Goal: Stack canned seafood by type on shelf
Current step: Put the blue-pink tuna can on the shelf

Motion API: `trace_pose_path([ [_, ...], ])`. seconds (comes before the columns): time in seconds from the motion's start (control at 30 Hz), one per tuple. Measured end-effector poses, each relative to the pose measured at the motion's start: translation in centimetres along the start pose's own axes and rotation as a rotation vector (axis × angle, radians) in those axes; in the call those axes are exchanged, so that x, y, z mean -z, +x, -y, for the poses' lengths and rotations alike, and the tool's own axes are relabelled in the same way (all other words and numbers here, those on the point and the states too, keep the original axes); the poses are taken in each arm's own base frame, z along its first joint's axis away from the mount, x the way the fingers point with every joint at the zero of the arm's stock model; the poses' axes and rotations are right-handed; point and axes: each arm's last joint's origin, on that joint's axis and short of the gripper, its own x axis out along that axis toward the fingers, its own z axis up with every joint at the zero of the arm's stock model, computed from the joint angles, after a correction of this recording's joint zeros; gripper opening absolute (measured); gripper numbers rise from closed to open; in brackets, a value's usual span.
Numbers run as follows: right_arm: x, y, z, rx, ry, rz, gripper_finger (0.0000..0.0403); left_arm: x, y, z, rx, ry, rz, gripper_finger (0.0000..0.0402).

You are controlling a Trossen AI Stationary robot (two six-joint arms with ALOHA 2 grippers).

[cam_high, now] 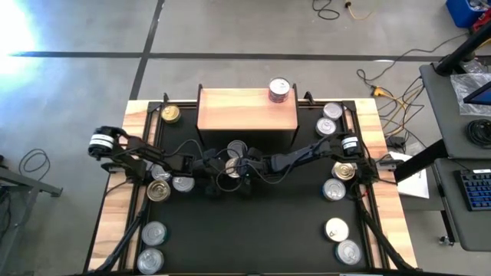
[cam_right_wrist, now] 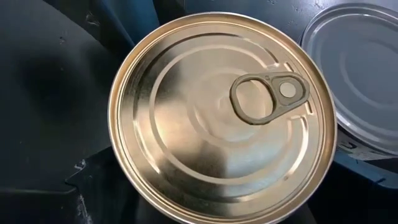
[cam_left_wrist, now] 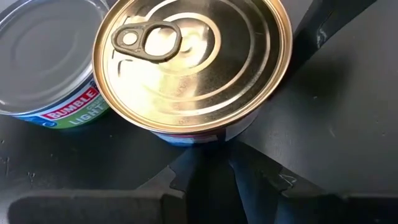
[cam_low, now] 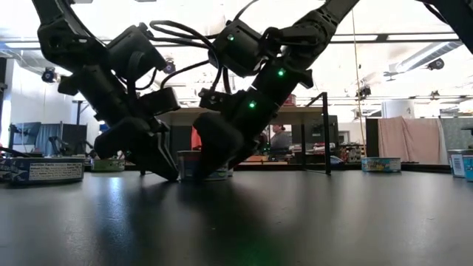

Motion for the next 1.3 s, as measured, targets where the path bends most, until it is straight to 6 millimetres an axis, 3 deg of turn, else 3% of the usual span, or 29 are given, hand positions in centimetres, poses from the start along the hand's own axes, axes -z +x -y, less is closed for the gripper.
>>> trace_pose_path([
  [0.6,0.1,-0.8,-1.0,0.048,0.116,-0.040,0.0379,-1.0,0.0,0.5,0.041,0.000,0.063,0.0078],
  [0.9,0.3,-1.2,-1.9,0.083,0.165,-0.022,0.0352,-1.1,-0.1,0.8,0.052,-0.029,0.074,0.0078],
  [1.07,-0.5,-3.8,-3.0,0.068,0.172,-0.046,0.0352,-2.0,-1.7,0.9,0.105,-0.066,0.105,0.0078],
  [1.3,-2.7,-10.2,-3.7,0.021,0.190,0.006,0.0351,-2.8,-6.7,1.4,0.066,-0.192,0.134,0.0078],
])
